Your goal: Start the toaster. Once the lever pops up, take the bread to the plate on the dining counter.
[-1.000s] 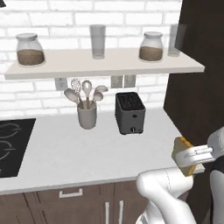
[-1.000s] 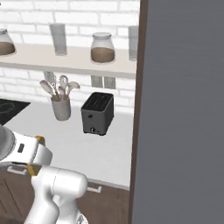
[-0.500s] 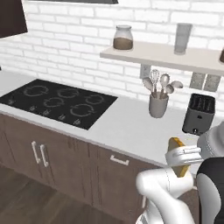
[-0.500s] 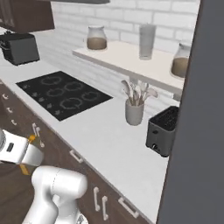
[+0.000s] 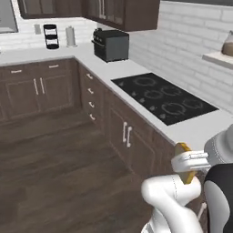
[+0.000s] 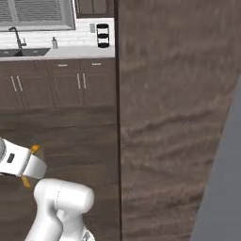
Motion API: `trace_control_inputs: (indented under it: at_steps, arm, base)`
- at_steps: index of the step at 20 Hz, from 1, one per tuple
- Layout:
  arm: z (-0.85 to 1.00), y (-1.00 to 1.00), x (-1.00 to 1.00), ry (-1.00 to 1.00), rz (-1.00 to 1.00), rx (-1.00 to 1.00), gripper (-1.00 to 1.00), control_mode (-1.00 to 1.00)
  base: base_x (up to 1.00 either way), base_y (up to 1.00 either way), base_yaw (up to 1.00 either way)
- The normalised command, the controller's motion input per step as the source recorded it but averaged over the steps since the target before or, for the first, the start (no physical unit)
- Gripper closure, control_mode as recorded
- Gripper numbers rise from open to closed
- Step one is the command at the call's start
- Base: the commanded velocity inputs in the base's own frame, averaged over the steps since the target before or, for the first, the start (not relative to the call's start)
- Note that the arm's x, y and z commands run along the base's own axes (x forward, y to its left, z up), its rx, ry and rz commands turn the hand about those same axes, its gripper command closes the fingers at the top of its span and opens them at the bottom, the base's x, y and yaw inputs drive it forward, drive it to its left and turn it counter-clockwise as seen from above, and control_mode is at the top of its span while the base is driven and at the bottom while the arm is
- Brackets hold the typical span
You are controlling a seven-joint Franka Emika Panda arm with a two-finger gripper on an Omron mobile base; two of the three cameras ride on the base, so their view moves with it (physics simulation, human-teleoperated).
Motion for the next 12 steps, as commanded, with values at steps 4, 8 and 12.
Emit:
trace_control_inputs:
  at_steps: [4, 8, 12]
  arm:
    - [0.00, 0.00, 0.00, 0.00, 0.00, 0.00, 1.00, 1.00]
    - [0.00, 0.00, 0.00, 0.00, 0.00, 0.00, 1.00, 1.00]
    - [0.00, 0.00, 0.00, 0.00, 0.00, 0.00, 1.00, 1.00]
  base:
    - [-0.05, 0.02, 1.00]
    - [0.00, 0.04, 1.00]
    - [0.00, 0.07, 1.00]
